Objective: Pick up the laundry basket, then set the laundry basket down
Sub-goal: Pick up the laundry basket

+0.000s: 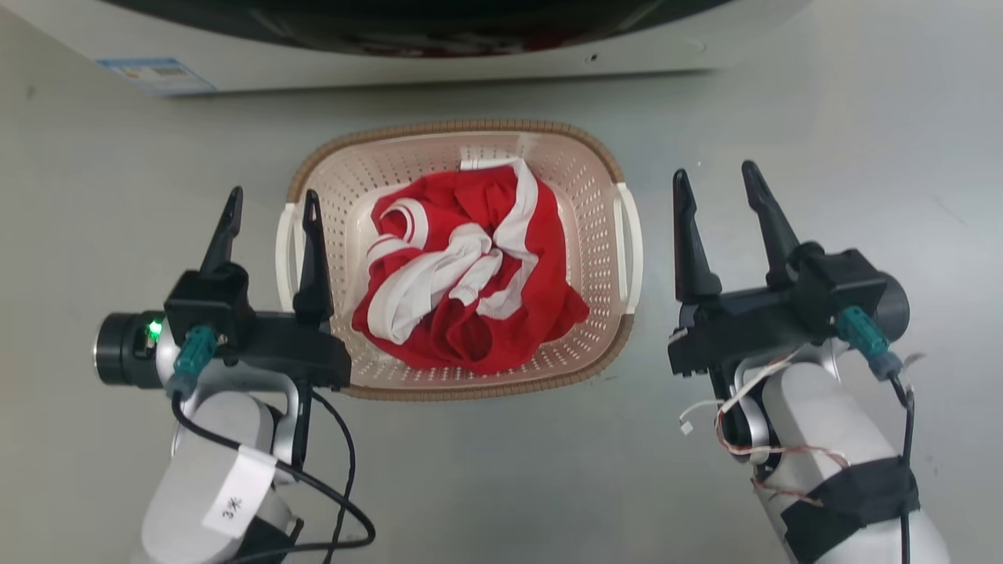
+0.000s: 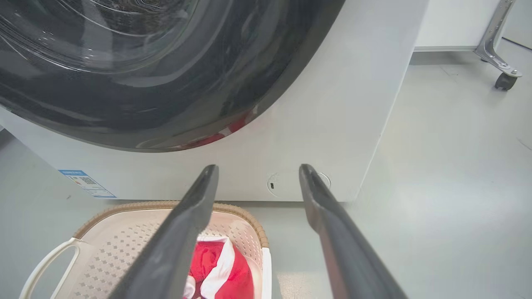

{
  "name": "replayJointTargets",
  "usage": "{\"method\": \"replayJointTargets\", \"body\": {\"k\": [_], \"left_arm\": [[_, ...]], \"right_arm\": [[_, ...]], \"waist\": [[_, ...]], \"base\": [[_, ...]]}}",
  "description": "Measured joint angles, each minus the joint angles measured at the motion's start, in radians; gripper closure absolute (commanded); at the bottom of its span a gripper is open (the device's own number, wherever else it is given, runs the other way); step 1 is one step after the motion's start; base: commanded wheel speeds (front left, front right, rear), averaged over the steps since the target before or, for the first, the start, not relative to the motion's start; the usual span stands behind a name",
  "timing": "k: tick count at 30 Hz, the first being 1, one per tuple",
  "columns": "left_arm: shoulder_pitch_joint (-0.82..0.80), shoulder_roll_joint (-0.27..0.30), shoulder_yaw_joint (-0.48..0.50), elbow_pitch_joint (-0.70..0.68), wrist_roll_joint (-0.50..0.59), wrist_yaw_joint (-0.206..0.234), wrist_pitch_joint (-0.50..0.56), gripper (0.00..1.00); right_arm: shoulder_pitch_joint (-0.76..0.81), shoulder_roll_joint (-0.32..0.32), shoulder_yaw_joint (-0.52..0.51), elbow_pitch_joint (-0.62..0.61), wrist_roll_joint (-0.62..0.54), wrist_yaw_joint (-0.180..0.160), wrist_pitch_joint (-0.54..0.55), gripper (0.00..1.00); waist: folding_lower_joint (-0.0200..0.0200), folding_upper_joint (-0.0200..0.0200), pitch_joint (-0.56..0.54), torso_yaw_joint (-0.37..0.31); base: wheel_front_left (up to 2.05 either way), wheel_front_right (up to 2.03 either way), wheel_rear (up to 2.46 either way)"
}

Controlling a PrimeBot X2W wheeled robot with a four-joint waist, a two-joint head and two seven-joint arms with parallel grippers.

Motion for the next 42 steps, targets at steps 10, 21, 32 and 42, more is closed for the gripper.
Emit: {"method": "replayJointTargets", "body": {"k": [10, 21, 32, 42], "left_arm": [[-0.121, -0.006, 0.010, 0.109, -0.027, -0.009, 0.011, 0.00], [-0.169, -0.012, 0.033, 0.242, -0.049, -0.017, 0.002, 0.00], [-0.229, -0.017, 0.048, 0.362, -0.062, -0.026, -0.004, 0.00], [-0.283, -0.028, 0.044, 0.456, -0.094, -0.036, -0.005, 0.00]], "right_arm": [[-0.139, -0.004, 0.005, 0.128, 0.020, 0.000, 0.000, 0.00], [-0.202, -0.006, 0.046, 0.243, 0.072, 0.000, 0.000, 0.00], [-0.276, -0.007, 0.112, 0.361, 0.138, 0.000, 0.000, 0.00], [-0.342, -0.008, 0.155, 0.469, 0.194, 0.000, 0.000, 0.00]], "waist": [[-0.0001, 0.0000, 0.145, 0.010], [-0.0001, 0.0000, 0.236, 0.024], [-0.0002, -0.0002, 0.262, 0.036], [-0.0002, -0.0002, 0.274, 0.051]], "base": [[0.00, 0.00, 0.00], [0.00, 0.00, 0.00], [0.00, 0.00, 0.00], [0.00, 0.00, 0.00]]}}
